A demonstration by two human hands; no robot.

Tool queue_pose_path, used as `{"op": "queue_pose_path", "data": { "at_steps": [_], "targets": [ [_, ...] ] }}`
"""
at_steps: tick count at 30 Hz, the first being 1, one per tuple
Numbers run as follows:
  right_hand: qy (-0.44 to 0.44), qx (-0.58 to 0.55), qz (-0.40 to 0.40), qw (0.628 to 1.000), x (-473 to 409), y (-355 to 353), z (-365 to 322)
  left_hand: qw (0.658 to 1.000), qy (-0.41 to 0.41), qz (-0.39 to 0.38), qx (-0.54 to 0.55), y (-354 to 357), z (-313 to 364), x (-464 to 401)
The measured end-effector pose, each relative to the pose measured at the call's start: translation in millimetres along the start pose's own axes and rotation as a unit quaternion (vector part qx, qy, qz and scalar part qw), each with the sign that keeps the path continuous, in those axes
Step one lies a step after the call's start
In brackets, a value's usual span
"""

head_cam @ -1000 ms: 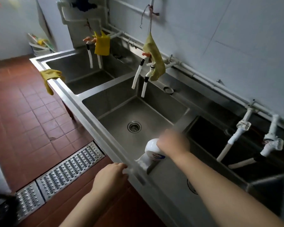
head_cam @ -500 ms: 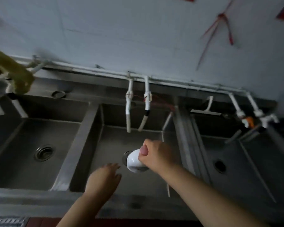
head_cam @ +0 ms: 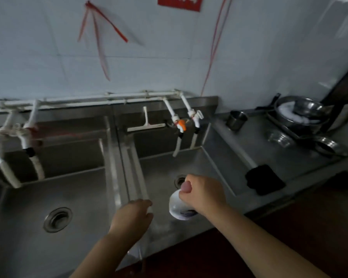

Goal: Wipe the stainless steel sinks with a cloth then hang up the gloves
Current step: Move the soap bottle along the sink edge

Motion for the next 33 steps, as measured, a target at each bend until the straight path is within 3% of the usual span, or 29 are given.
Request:
{"op": "queue_pose_path", "data": {
  "at_steps": [4, 13, 20, 33],
  "targets": [
    [0.024, 0.021, -0.024, 0.999, -6.6, -11.8, 90.3, 1.000, 0.010, -0.014, -0.011, 25.9, 61.4, -28.4],
    [0.073, 0.028, -0.068, 0.995, -60.3, -9.0, 212.5, 0.999, 0.013, -0.018, -0.042, 43.1, 114.1, -120.1],
    [0.069, 0.010, -0.108, 0.992, -150.4, -11.5, 251.9, 1.000, 0.010, -0.012, -0.003, 47.8, 151.3, -222.6],
    [-0.011, 0.014, -0.095, 0.995, -354.2, 12.7, 291.7, 0.999, -0.044, -0.013, 0.002, 48.0, 164.0, -344.0]
  ]
}}
Point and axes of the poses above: each hand's wrist, its own x-axis away from the middle knuckle, its own y-axis out of the palm, z = x × y, the point moved 8 cm from there along -x, towards the middle knuckle, and after that the axes turned 1 degree about -x, right-handed, at the moved point
